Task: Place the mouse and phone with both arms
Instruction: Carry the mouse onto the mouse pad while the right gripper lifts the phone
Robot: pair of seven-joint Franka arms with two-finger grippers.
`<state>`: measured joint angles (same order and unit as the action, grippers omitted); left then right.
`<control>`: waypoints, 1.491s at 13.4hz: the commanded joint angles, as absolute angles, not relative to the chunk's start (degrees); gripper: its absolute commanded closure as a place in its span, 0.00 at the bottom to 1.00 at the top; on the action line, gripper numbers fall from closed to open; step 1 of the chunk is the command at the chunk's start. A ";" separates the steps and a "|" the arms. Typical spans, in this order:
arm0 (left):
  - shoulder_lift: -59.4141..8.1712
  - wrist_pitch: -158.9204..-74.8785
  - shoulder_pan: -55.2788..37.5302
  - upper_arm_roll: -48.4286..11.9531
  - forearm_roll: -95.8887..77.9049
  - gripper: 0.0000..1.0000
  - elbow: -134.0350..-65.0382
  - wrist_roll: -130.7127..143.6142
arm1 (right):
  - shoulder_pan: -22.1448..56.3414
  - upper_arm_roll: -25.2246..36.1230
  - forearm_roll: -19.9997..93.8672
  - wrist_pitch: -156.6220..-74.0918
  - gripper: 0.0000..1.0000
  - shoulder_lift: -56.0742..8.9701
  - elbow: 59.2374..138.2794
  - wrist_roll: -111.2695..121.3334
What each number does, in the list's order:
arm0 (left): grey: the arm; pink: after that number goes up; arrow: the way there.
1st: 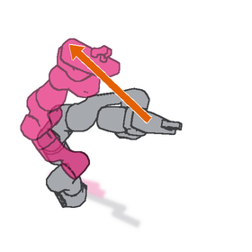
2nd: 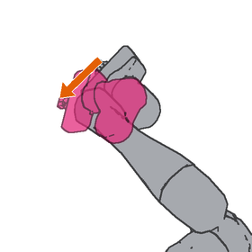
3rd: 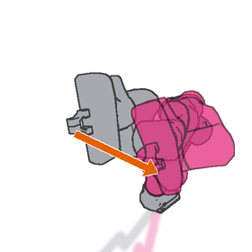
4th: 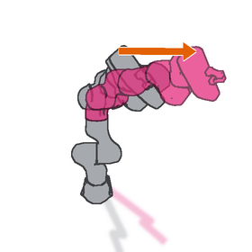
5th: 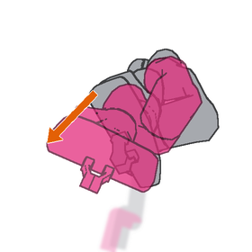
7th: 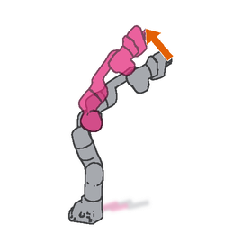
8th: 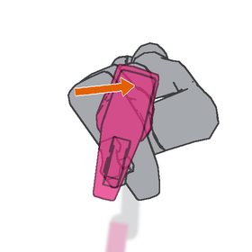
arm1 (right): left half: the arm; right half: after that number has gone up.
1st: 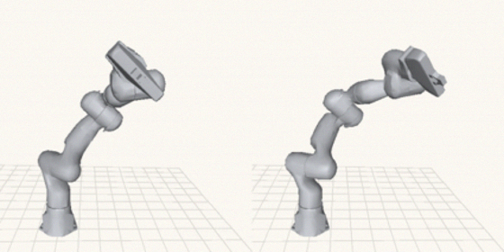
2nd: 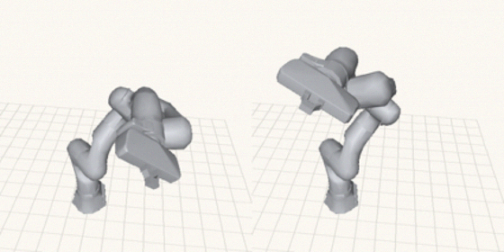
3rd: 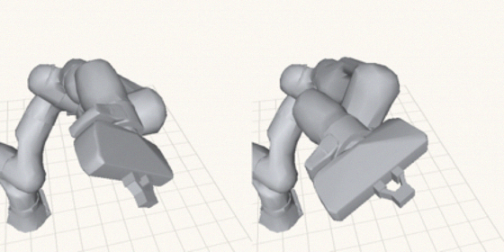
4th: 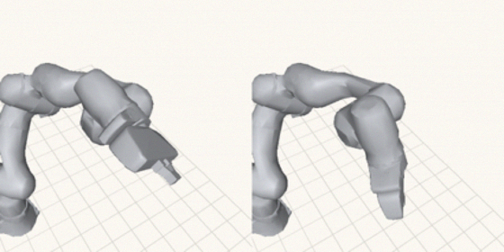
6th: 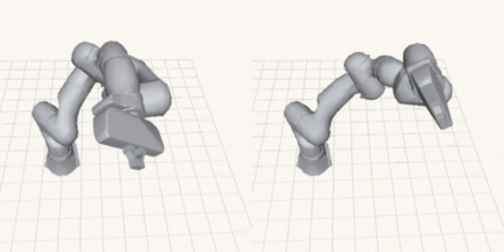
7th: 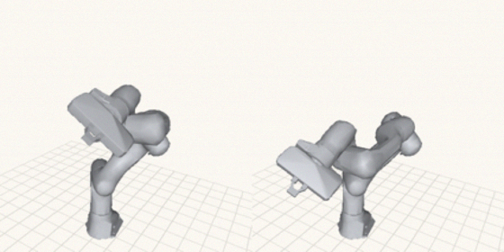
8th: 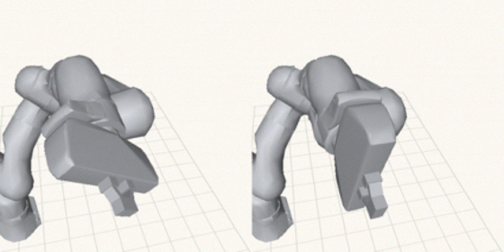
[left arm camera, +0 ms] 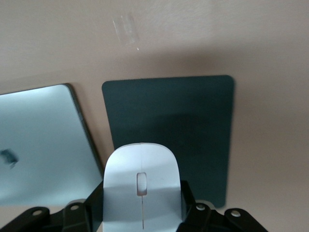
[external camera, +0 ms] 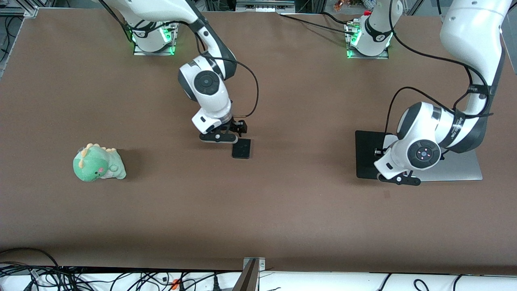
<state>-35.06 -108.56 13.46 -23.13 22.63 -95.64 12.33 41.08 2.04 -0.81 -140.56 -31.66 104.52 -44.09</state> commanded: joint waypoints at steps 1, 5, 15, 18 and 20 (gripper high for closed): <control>-34.02 -119.84 17.74 -24.08 23.12 0.67 -104.38 9.67 | 42.62 2.81 -3.95 -140.63 0.00 -37.86 97.49 -48.51; -35.50 -129.44 20.29 -24.08 23.12 0.66 -108.45 9.58 | 43.50 2.90 -4.31 -140.97 0.00 -40.69 95.45 -49.48; -26.30 -115.07 19.86 -29.95 23.12 0.00 -100.92 9.58 | 44.30 2.90 -5.10 -141.50 0.00 -43.77 93.78 -50.89; -23.04 -102.35 20.30 -34.35 23.03 0.00 -91.27 9.67 | 44.21 2.90 -5.01 -142.38 0.03 -44.21 93.87 -50.89; -21.45 -97.58 20.39 -35.68 22.33 0.00 -84.41 9.67 | 43.86 2.90 -5.10 -142.21 0.30 -43.95 93.87 -50.02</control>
<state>-22.07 -102.19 19.58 -34.25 22.62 -90.41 10.43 43.61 2.44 -3.80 -141.80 -43.23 95.07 -49.39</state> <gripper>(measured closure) 0.000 0.031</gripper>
